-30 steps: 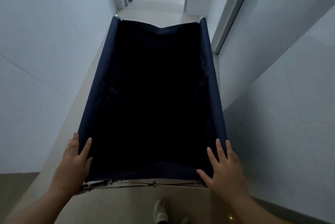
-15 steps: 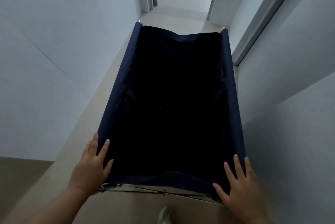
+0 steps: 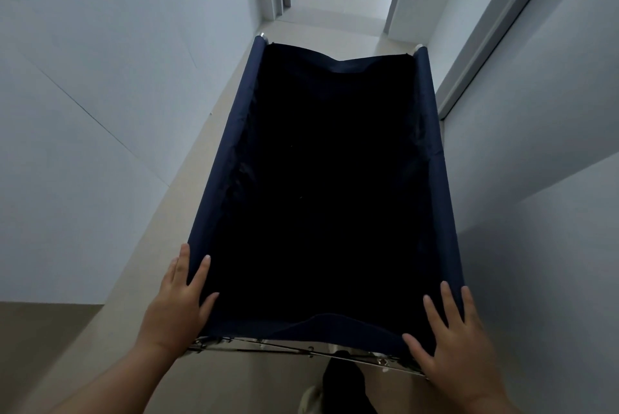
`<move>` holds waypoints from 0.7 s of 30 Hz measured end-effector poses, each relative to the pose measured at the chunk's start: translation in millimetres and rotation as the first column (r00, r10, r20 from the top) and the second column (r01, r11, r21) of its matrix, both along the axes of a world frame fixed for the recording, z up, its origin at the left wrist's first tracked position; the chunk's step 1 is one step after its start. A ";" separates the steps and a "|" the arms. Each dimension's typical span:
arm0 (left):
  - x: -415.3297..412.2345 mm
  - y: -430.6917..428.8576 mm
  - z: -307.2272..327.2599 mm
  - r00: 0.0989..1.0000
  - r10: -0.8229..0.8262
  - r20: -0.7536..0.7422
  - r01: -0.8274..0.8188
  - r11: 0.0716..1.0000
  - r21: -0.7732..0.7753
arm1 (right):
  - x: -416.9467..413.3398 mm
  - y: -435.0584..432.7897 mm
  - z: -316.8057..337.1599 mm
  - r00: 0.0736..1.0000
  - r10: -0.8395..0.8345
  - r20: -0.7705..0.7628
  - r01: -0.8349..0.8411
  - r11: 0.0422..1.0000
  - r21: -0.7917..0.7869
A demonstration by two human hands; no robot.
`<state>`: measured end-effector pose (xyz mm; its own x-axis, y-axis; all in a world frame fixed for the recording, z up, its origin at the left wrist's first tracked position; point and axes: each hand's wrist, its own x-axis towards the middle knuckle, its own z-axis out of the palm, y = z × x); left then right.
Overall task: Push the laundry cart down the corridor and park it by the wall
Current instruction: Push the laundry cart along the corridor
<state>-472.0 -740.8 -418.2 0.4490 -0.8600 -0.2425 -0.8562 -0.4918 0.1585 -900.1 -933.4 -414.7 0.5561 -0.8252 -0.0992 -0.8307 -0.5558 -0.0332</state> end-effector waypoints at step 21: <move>77.8 -84.8 0.9 0.999 -0.041 0.008 0.041 0.999 -0.018 | 75.3 -77.3 -2.3 1.000 -0.020 0.024 0.020 1.000 0.010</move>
